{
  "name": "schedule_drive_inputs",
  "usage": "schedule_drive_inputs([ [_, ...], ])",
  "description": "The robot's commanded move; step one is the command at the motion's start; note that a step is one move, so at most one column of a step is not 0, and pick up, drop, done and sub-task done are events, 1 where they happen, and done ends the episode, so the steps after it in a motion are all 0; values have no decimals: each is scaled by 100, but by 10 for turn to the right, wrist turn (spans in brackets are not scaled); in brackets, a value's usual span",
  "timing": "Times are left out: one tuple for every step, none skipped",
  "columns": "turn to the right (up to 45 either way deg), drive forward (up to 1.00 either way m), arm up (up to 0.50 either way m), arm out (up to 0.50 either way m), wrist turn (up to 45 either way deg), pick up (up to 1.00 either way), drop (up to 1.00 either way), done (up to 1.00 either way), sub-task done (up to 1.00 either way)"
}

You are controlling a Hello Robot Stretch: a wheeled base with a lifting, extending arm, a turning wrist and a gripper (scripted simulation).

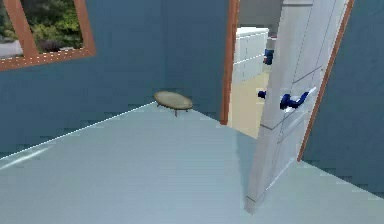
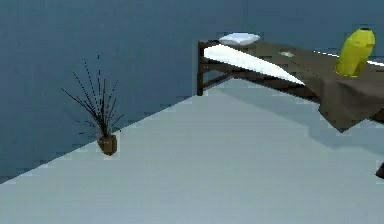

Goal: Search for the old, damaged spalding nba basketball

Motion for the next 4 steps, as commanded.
schedule_drive_inputs([
  [0, 100, 0, 0, 0, 0, 0, 0, 0],
  [90, 0, 0, 0, 0, 0, 0, 0, 0],
  [0, 25, 0, 0, 0, 0, 0, 0, 0],
  [330, 0, 0, 0, 0, 0, 0, 0, 0],
])
